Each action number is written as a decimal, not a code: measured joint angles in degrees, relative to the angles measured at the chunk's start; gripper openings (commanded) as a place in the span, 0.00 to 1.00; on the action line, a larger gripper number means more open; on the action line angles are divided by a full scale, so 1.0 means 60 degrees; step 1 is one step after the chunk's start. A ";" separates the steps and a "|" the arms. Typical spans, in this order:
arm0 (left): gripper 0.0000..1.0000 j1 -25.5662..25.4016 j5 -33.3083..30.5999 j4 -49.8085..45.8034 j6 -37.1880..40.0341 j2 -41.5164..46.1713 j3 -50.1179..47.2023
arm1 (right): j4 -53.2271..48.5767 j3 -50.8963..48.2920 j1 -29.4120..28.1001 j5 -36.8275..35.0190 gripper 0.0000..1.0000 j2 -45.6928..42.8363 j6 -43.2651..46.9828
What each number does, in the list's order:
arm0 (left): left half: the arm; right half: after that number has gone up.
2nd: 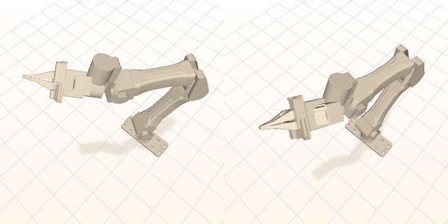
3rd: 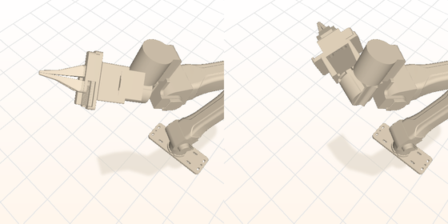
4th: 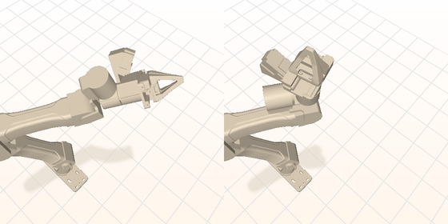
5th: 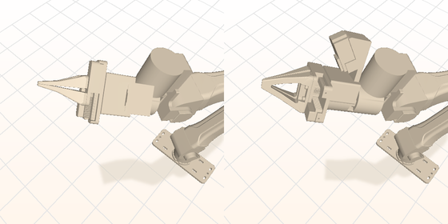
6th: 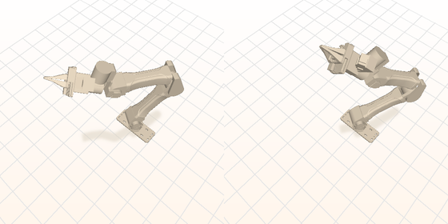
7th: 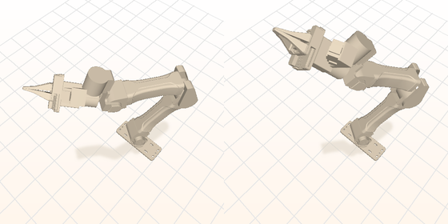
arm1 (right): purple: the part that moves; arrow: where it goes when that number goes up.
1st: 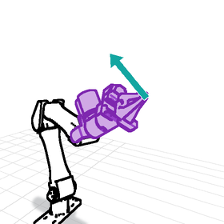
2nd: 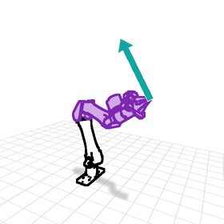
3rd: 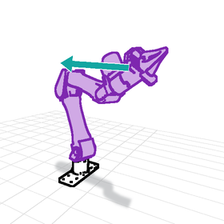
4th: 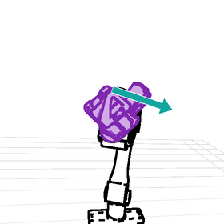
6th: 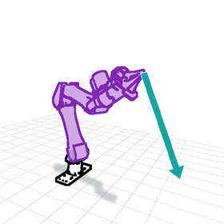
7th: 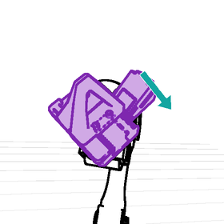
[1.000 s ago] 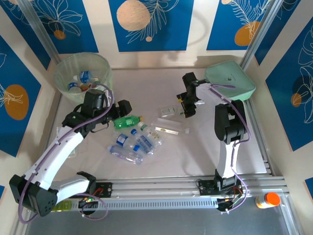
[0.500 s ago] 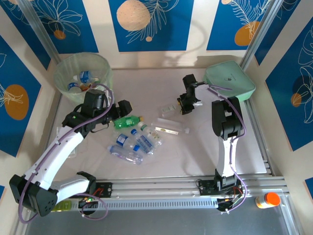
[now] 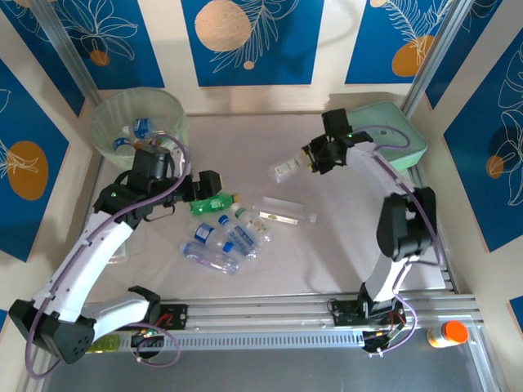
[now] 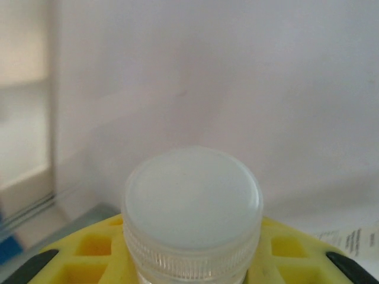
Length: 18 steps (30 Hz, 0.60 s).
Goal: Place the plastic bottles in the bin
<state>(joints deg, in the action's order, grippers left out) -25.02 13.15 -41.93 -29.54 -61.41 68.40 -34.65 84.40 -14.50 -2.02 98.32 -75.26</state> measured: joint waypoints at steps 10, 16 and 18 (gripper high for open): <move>0.99 -0.1683 0.0943 0.0175 0.0739 -0.0087 0.0681 | 0.0408 -0.1213 -0.1661 0.0710 0.28 -0.3268 0.2568; 0.99 -0.3053 0.1348 0.0546 0.0827 -0.1016 0.0685 | 0.0248 -0.1909 -0.2736 0.0841 0.28 -0.4492 0.3093; 0.99 -0.3435 0.1392 0.0627 0.0918 -0.1206 0.0688 | 0.0175 -0.1985 -0.3013 0.0841 0.28 -0.4841 0.3169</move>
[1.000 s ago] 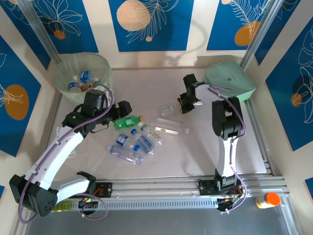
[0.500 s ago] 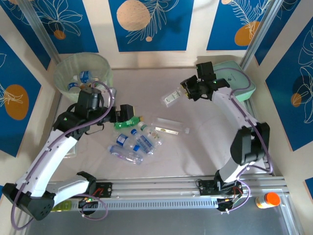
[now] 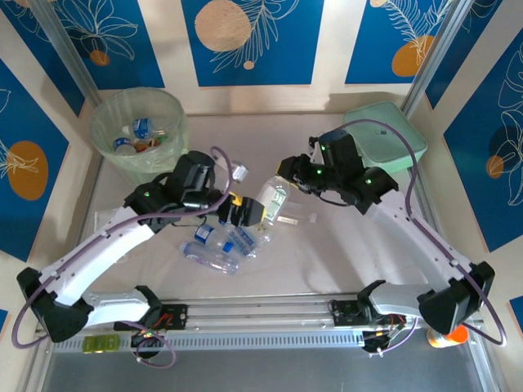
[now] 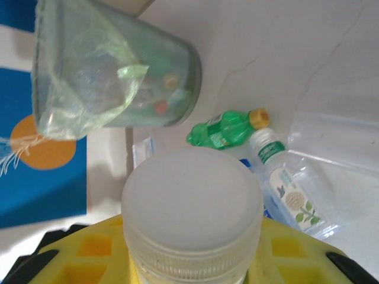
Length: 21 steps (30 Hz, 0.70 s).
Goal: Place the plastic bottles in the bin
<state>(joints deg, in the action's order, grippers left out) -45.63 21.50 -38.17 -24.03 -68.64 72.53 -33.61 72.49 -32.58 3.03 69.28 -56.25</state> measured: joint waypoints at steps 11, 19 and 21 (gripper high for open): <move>0.85 -0.0761 0.0182 0.0750 0.0044 -0.0557 0.0015 | -0.0306 -0.0233 -0.0903 -0.0004 0.29 -0.0958 0.0127; 0.60 -0.0878 0.0481 0.1370 -0.0087 -0.0594 0.0000 | -0.0408 -0.0423 -0.1268 -0.0208 0.30 -0.1195 0.0087; 0.66 -0.0951 0.0484 0.1490 -0.0095 -0.0601 0.0000 | -0.0459 -0.0423 -0.1268 -0.0288 0.30 -0.1304 0.0066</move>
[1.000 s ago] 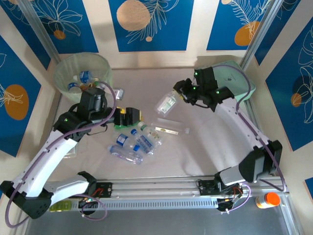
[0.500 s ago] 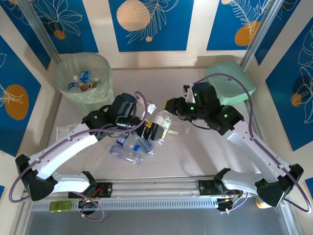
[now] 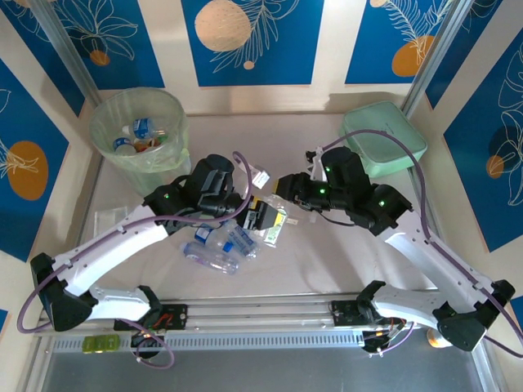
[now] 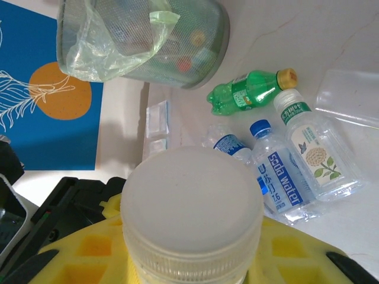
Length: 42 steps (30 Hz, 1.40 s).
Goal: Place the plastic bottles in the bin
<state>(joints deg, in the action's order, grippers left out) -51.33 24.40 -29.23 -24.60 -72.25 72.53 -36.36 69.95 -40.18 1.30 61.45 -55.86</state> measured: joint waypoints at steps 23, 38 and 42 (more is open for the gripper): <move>0.55 -0.0251 -0.0758 0.0211 -0.0208 0.0251 0.0069 | -0.0911 0.0102 -0.0051 -0.1614 0.96 -0.1341 -0.1439; 0.53 0.3792 -0.2382 -0.1541 -0.1330 0.0142 0.2918 | -0.2004 0.2903 -0.1814 -0.2685 0.99 -0.0375 -0.3730; 0.53 0.5373 -0.2867 -0.1738 -0.1719 -0.0313 0.3665 | -0.2084 0.3472 -0.1803 -0.2663 0.99 -0.0182 -0.3730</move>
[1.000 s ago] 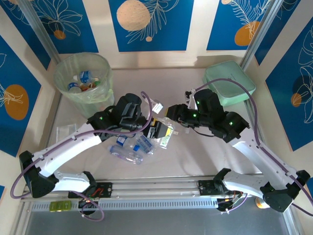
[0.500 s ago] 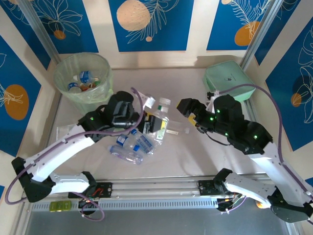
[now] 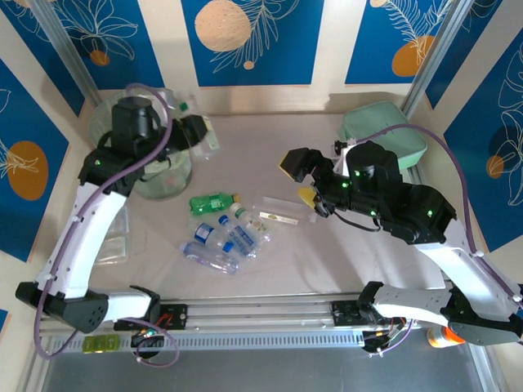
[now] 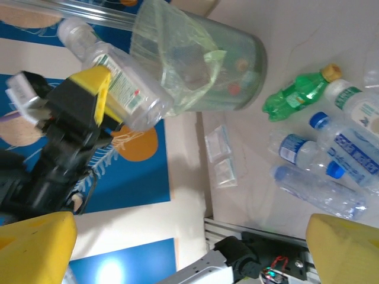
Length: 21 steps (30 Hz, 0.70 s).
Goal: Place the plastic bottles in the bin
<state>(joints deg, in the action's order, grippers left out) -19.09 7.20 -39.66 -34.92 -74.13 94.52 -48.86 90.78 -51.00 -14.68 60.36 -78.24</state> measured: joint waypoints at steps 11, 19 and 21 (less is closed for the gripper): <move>0.48 0.2958 -0.0215 -0.0036 -0.1552 -0.1555 0.0667 | 0.0277 0.0761 0.0900 0.1038 0.99 0.0171 0.0029; 0.47 0.3534 -0.0033 0.0073 -0.1716 -0.1734 0.0484 | 0.0499 0.0648 0.1005 0.1344 0.99 0.0036 -0.0007; 0.47 0.3592 0.0011 0.0164 -0.1719 -0.1763 0.0484 | 0.0576 0.0568 0.1086 0.1490 0.99 0.0015 -0.0080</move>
<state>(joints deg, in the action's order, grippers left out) 2.46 7.27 -38.68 -45.23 -84.71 97.43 -45.41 94.19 -44.49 -5.74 60.45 -78.72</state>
